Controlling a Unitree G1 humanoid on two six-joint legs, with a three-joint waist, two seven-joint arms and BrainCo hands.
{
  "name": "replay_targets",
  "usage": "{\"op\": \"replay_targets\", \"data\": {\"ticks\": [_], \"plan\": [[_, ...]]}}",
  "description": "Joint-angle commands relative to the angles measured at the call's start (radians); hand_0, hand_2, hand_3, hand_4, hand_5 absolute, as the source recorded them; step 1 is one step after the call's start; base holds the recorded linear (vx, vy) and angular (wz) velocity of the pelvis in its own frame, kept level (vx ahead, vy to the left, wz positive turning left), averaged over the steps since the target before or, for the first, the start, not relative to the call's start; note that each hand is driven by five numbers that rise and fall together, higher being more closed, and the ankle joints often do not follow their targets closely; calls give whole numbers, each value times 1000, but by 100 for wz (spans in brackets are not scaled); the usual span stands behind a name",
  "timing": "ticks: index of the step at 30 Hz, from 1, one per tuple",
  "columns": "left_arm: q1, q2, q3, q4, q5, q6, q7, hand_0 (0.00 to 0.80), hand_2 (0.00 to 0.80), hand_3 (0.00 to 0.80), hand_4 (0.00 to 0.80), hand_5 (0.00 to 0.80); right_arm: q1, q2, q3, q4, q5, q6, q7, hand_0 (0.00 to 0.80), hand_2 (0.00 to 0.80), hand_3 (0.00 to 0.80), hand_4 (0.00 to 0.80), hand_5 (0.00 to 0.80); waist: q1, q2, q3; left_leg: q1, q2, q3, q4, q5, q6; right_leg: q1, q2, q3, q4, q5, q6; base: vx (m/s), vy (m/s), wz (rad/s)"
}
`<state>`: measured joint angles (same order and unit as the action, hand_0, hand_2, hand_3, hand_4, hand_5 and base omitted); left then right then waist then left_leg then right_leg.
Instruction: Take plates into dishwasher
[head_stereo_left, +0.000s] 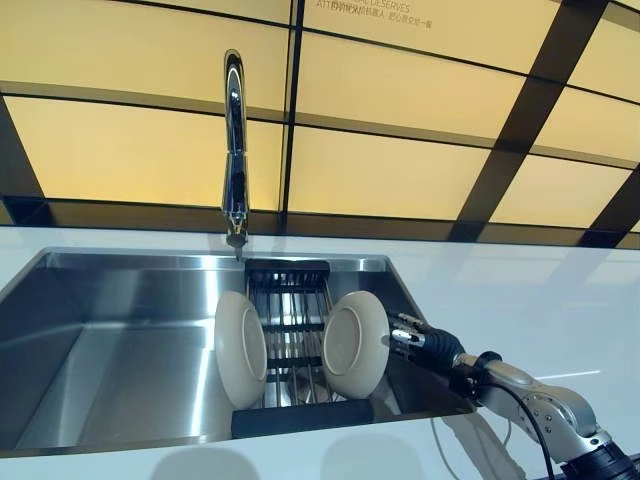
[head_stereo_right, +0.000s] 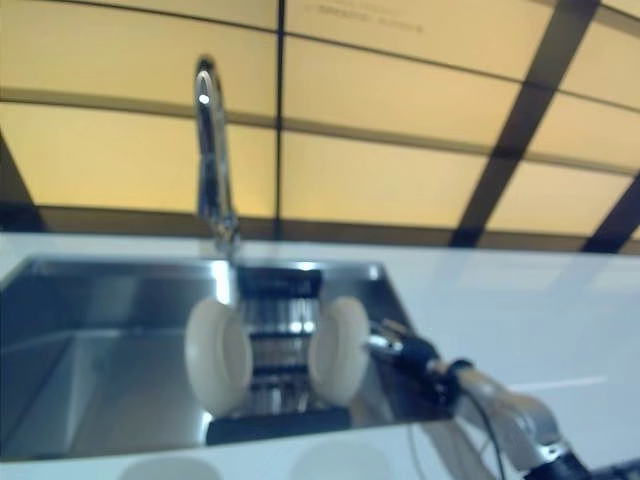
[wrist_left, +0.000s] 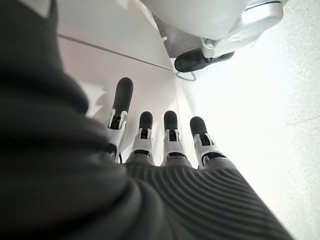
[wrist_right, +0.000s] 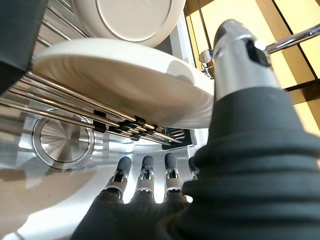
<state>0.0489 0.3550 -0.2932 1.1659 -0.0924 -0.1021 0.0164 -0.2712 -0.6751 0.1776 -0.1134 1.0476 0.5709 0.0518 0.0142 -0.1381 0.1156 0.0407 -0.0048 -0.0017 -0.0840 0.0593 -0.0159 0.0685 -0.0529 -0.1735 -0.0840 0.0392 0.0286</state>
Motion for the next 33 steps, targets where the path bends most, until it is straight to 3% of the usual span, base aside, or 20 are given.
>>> {"op": "replay_targets", "data": {"ticks": [1, 33], "plan": [[-100, -7, -8, 58, -2, -40, 18, 0, 0, 0, 0, 0, -2, 20, 14, -77, 12, -31, -13, 0, 0, 0, 0, 0, 5, 4, -15, -21, 10, 29, -3, -19, 9, -13, 4, -14, 62, -23, 26, 0, 0, 0], [-106, -15, -17, 48, -3, -30, 22, 0, 0, 0, 0, 0, 57, 90, 58, -122, -17, -9, -32, 0, 0, 0, 0, 0, 9, 11, -6, -27, 7, 22, -3, -14, 14, -20, 4, -14, 64, -20, 28, 0, 0, 0]]}}
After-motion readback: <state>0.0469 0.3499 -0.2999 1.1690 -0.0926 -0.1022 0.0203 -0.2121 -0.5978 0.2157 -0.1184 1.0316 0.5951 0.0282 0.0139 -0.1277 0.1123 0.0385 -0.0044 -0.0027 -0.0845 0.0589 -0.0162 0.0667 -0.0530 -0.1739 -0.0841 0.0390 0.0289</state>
